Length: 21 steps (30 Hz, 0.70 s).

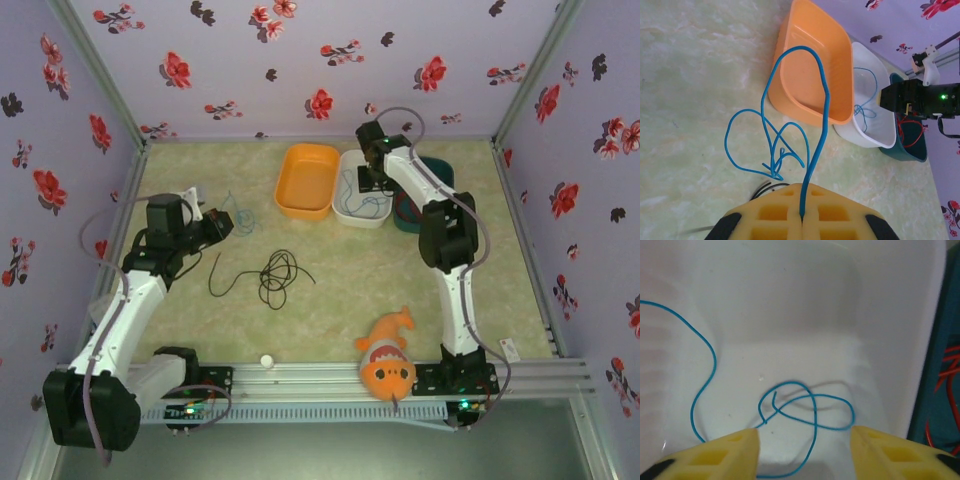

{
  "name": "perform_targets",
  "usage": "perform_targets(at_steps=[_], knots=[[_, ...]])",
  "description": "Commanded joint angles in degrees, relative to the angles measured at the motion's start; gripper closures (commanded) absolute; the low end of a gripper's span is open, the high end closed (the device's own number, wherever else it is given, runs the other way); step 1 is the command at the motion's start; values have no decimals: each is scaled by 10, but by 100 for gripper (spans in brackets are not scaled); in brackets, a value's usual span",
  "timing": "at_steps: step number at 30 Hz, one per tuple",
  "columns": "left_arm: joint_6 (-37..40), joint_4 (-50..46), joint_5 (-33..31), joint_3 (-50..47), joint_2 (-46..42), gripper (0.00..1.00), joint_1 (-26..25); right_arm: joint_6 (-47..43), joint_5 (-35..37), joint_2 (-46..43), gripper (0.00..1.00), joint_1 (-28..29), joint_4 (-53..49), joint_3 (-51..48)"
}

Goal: Untangle the cables

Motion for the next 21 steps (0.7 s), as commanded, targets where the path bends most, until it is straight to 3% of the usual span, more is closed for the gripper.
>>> perform_targets(at_steps=[1, 7, 10, 16, 21], knots=[[24, -14, -3, 27, -7, 100, -8, -1, 8, -72, 39, 4, 11, -19], [46, -33, -4, 52, 3, 100, -12, 3, 8, -143, 18, 5, 37, -64], [60, -47, -4, 72, 8, 100, -14, 11, 7, -176, 1, 5, 51, -86], [91, -61, -3, 106, 13, 100, -29, 38, -71, -266, 0, 7, 145, -190], [107, -60, 24, 124, 27, 100, -47, 71, -213, -357, 1, 25, 307, -323]])
